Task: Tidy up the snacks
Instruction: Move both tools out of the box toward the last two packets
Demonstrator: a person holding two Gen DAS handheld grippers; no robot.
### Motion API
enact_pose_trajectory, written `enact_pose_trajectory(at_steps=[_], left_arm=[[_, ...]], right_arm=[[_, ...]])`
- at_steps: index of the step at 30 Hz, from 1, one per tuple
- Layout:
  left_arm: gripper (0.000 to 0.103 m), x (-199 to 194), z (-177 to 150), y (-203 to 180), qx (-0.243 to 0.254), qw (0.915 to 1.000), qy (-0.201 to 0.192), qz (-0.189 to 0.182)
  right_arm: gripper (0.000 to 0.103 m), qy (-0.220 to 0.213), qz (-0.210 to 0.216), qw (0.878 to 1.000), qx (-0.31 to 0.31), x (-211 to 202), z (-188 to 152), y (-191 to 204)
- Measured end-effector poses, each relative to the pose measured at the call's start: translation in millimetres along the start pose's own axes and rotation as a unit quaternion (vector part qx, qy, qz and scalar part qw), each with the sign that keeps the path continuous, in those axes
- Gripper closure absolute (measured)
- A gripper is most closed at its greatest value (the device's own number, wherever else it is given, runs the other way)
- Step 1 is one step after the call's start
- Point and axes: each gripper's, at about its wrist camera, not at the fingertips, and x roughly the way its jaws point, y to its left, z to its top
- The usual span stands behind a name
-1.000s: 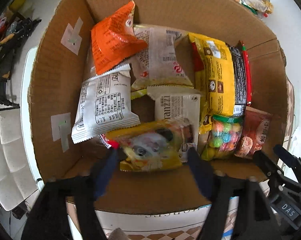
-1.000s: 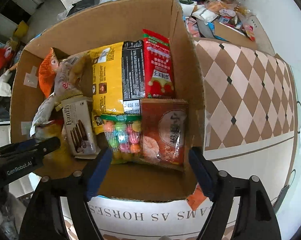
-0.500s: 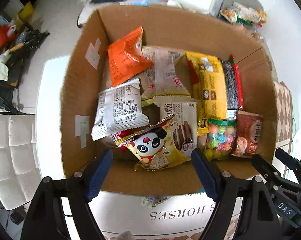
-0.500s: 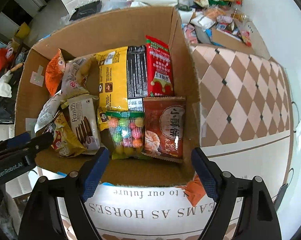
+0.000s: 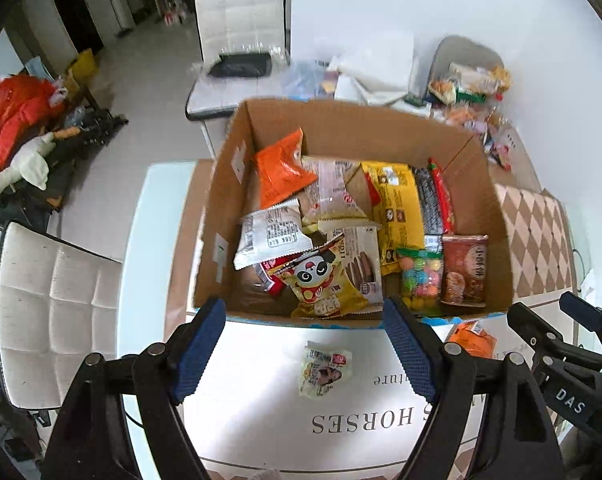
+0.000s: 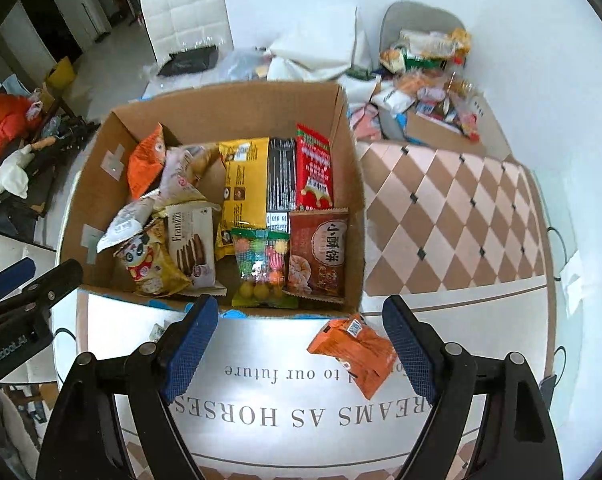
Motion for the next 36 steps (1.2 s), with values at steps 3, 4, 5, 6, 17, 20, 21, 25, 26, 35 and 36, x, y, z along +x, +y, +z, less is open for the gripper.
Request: enact_pose_trajectory(at_steps=[3,4,5,6,17,20,21,25,26,35,36], left_arm=[[0.023,-21.3,-8.6,-0.2,0.001,0.9997,-0.024,0.000],[0.023,-26.0,-11.1,-1.0,0.002,0.9995,-0.030,0.002],[0.023,-31.1,-13.7,-1.4,0.003,0.9994,-0.035,0.002],[0.023,-36.4,-17.1,-1.8,0.003,0.9992,-0.039,0.000],[0.023,-80.2,-48.8,5.5,-0.018,0.9977,-0.065,-0.004],[0.023,-85.2,-56.4,8.8,-0.027,0.9975,-0.065,-0.005],[0.023,-83.6,-58.5,9.5,-0.029,0.9977,-0.062,-0.003],[0.013,-54.8,-66.8,10.0,-0.026,0.9995,-0.018,-0.007],[0.006,-46.5,-68.8,9.5,-0.026,0.9996,-0.006,-0.009],[0.005,47.2,-86.4,0.2,-0.023,0.9965,0.080,-0.008],[0.005,55.5,-87.3,-1.3,-0.019,0.9963,0.084,-0.004]], right_arm=[[0.016,-0.021,0.002,1.000,0.006,-19.7,-8.7,-1.8],[0.016,-0.025,0.006,1.000,0.008,-25.5,-11.3,-2.2],[0.016,-0.030,0.009,0.999,0.009,-31.5,-14.3,-1.6],[0.016,-0.036,0.010,0.999,0.009,-37.8,-17.7,-1.2],[0.016,-0.087,0.027,0.996,0.011,-104.9,-50.9,2.8],[0.016,-0.081,0.049,0.995,0.021,-110.1,-60.0,-1.0],[0.015,-0.075,0.058,0.995,0.030,-108.5,-63.4,-5.1],[0.005,-0.040,0.077,0.992,0.088,-80.2,-73.3,-34.0],[0.005,-0.025,0.079,0.991,0.109,-67.5,-75.9,-45.6],[0.005,0.061,0.068,0.976,0.195,40.0,-85.9,-119.5],[0.005,0.068,0.066,0.978,0.183,52.0,-84.5,-122.7]])
